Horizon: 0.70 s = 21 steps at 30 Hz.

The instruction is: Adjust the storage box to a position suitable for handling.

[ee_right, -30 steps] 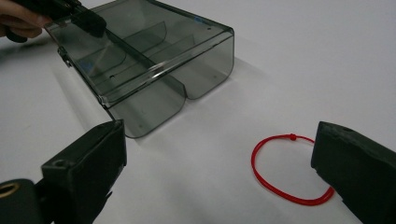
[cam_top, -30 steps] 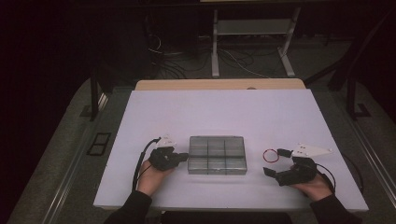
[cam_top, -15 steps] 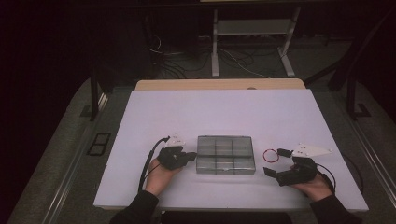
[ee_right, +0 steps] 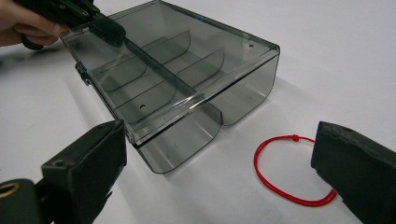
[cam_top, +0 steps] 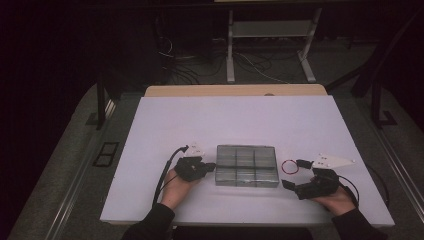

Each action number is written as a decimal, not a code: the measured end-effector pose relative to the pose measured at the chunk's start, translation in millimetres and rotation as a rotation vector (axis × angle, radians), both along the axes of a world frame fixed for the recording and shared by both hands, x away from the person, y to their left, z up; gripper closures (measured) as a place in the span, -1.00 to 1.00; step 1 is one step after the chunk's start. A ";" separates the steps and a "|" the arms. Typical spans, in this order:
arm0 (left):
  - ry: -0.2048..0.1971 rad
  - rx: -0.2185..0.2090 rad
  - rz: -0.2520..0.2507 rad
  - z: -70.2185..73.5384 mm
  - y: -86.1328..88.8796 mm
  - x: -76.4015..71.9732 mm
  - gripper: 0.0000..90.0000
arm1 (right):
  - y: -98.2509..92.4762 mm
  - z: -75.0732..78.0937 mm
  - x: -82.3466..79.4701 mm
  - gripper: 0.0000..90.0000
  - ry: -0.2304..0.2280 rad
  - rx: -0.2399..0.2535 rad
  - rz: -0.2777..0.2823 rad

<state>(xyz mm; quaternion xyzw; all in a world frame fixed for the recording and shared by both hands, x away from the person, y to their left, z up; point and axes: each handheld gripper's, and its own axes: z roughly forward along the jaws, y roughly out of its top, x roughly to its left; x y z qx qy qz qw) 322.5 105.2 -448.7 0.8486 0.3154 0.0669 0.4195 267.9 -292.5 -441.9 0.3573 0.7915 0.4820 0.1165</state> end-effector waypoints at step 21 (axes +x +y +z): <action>-0.044 -0.035 0.032 10.3 22.3 -4.7 0.32 | -0.7 0.4 -0.3 -0.93 -0.001 0.006 0.011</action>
